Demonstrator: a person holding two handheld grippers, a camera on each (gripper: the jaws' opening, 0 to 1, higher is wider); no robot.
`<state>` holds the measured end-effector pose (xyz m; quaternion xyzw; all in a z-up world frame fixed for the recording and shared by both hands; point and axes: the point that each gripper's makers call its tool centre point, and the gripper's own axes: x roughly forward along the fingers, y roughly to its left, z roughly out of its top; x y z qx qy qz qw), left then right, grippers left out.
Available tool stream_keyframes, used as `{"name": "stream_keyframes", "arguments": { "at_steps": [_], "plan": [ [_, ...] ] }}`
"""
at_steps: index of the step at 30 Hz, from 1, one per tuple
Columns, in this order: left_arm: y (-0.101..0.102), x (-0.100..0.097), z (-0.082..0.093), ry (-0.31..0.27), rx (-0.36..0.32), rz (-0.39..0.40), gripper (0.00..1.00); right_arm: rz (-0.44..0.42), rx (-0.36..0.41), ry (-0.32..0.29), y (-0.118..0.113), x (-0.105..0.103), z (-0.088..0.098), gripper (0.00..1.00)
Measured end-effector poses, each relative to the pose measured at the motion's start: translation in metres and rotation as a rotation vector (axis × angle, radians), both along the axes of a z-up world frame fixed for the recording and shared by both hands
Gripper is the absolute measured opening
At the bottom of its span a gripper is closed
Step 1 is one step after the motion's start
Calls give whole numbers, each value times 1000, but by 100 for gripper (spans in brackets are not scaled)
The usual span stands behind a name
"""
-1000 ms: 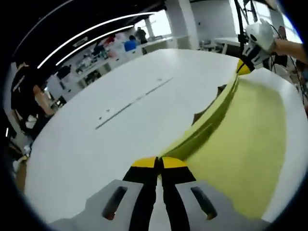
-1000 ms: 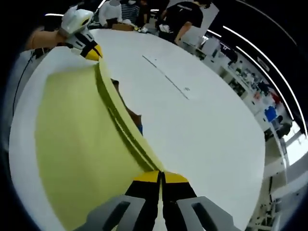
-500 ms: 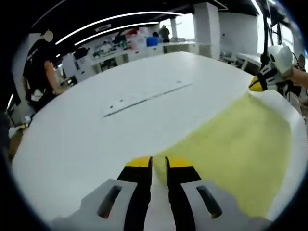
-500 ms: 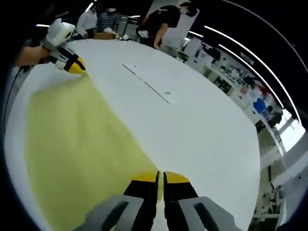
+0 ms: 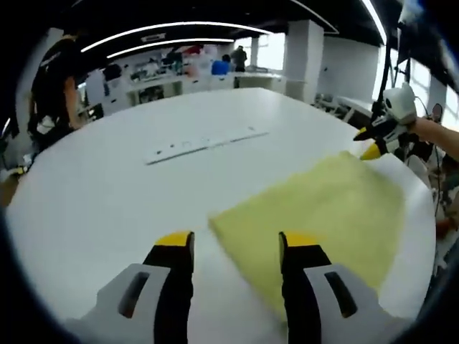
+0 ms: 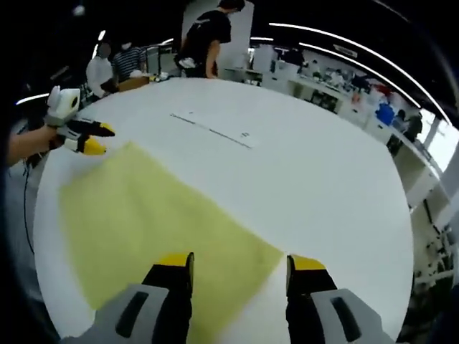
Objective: Fold the garment on the visible template until the final outline fits inside the template.
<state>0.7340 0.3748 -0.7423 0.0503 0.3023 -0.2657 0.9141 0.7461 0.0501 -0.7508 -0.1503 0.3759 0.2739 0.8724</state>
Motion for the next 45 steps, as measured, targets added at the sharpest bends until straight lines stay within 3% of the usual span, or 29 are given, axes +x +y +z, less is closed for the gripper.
{"name": "stream_keyframes", "arguments": {
  "at_steps": [3,8,16,24,30,45],
  "plan": [
    [-2,-10,5,13,-64,3,50,1,33,23,2,-10,1,55],
    [4,-23,4,24,-50,22,55,2,79,57,4,-29,3,67],
    [2,-53,5,43,-88,-1,56,26,126,98,4,-65,5,70],
    [0,-77,2,79,-111,-37,52,25,144,144,-2,-97,-1,67],
    [0,-94,-3,93,-112,-21,48,9,162,175,-6,-119,-9,64],
    [1,-124,-26,157,-157,31,36,-74,219,209,-15,-146,-24,40]
  ]
}}
